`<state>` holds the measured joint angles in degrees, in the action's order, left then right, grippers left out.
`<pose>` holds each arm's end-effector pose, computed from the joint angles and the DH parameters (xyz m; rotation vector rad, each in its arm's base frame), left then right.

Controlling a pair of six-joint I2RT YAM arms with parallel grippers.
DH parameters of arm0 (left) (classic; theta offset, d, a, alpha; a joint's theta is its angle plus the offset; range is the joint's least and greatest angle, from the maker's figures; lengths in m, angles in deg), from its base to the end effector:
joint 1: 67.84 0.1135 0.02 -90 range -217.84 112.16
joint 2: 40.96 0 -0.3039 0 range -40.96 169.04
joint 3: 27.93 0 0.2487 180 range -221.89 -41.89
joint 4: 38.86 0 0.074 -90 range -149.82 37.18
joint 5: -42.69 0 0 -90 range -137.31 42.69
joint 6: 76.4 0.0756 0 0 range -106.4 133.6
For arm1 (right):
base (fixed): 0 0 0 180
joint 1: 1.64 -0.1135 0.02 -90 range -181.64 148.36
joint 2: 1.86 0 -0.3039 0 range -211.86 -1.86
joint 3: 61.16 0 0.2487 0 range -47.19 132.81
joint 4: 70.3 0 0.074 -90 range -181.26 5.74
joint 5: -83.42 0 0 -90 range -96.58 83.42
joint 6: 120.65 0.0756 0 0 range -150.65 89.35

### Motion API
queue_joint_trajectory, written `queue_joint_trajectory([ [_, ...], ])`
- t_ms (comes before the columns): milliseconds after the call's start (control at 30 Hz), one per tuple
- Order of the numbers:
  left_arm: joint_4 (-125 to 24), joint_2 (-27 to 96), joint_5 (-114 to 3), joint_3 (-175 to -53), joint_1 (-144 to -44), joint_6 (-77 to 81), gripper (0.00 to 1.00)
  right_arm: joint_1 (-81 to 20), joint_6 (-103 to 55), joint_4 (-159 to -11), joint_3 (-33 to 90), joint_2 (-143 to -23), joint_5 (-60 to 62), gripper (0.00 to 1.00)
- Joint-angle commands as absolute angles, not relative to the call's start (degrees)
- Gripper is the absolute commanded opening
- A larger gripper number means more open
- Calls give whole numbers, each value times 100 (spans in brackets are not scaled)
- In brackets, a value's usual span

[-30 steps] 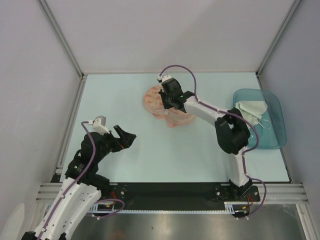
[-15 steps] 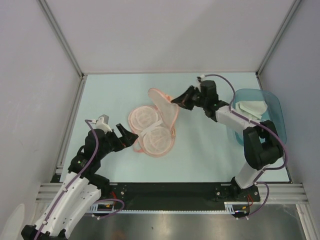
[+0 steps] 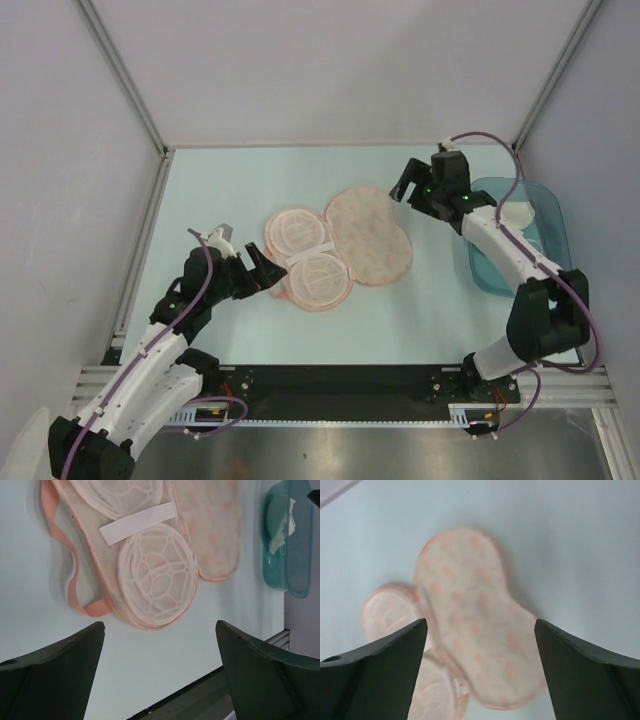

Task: Place the bra in the laundry bag and zip it closed

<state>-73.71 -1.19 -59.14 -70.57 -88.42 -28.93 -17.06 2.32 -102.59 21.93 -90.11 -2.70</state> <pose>0.1447 -0.0709 0.2420 -0.2999 2.2218 -0.8472 0.3621 0.1052 0.3040 0.3097 2.2556 0.5309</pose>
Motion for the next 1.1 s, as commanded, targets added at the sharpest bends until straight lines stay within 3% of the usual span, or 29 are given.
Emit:
queue_joint_trajectory([
  [0, -6838, 34, -6347, -6826, -8814, -3140, 97, -1115, 80, -11485, 2155, -8458, -3389, 100],
  [133, -6811, 333, -6602, -6834, -8823, -3106, 97, 70, 555, -10934, 1331, -7975, -3050, 100],
  [333, -6654, 439, -6638, -6957, -9033, -3079, 97, 1724, 1012, -9394, 607, -8235, -364, 100],
  [400, -6487, 605, -6489, -7027, -9287, -3070, 98, 1997, 1319, -9462, 668, -8473, -262, 99],
  [500, -6399, 1035, -6357, -7343, -9578, -3088, 95, 2182, 1478, -9202, 668, -8852, 27, 98],
  [667, -6240, 2765, -6365, -8266, -9746, -3000, 80, 2253, 1549, -8709, 633, -9238, -112, 93],
  [767, -5915, 3748, -6558, -8723, -9746, -3052, 80, 2332, 1601, -8480, 651, -9397, -201, 90],
  [933, -5696, 4692, -6357, -8979, -9553, -3368, 69, 2525, 1760, -7917, 694, -9801, 283, 68],
  [1067, -5634, 5281, -6610, -8891, -8861, -3659, 70, 2534, 1768, -7995, 888, -10082, 283, 65],
])
